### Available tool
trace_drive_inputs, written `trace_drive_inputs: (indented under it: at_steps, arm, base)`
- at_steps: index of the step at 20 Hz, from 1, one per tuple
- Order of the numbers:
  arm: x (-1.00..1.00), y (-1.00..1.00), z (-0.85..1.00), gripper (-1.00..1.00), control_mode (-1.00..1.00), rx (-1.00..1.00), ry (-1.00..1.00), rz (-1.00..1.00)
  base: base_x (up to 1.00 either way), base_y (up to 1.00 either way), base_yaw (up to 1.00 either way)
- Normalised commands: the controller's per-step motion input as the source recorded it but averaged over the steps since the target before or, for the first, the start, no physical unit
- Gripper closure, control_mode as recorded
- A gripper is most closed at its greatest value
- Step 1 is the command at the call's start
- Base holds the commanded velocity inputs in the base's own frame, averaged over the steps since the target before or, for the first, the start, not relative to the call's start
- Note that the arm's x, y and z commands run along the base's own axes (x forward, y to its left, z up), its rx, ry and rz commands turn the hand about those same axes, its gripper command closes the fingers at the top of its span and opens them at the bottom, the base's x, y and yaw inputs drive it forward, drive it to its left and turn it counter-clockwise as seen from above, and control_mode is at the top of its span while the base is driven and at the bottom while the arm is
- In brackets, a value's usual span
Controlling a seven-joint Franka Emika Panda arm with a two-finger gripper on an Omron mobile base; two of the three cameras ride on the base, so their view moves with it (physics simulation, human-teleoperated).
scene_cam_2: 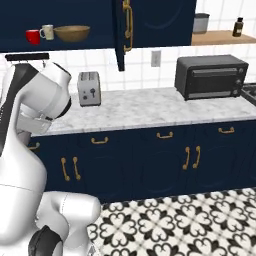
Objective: Gather all objects into one cabinet and sort the glasses and bowls to opposite sides.
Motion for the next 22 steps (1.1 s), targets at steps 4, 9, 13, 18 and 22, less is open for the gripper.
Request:
trace_drive_inputs:
  at_steps: [4,9,13,18,22]
  arm:
    - [0.0,0.0,0.0,1.0,1.0,0.0,0.0,0.0]
    - [0.0,0.0,0.0,1.0,1.0,0.0,0.0,0.0]
    - [0.0,0.0,0.0,1.0,1.0,0.0,0.0,0.0]
    - [0.0,0.0,0.0,1.0,1.0,0.0,0.0,0.0]
    - [0.0,0.0,0.0,1.0,1.0,0.0,0.0,0.0]
  base:
    - [0.01,0.99,-0.03]
    - [0.54,0.15,-0.1]
    - [1.0,0.09,-0.06]
    - [1.0,0.29,-0.08]
    - [0.99,0.33,-0.07]
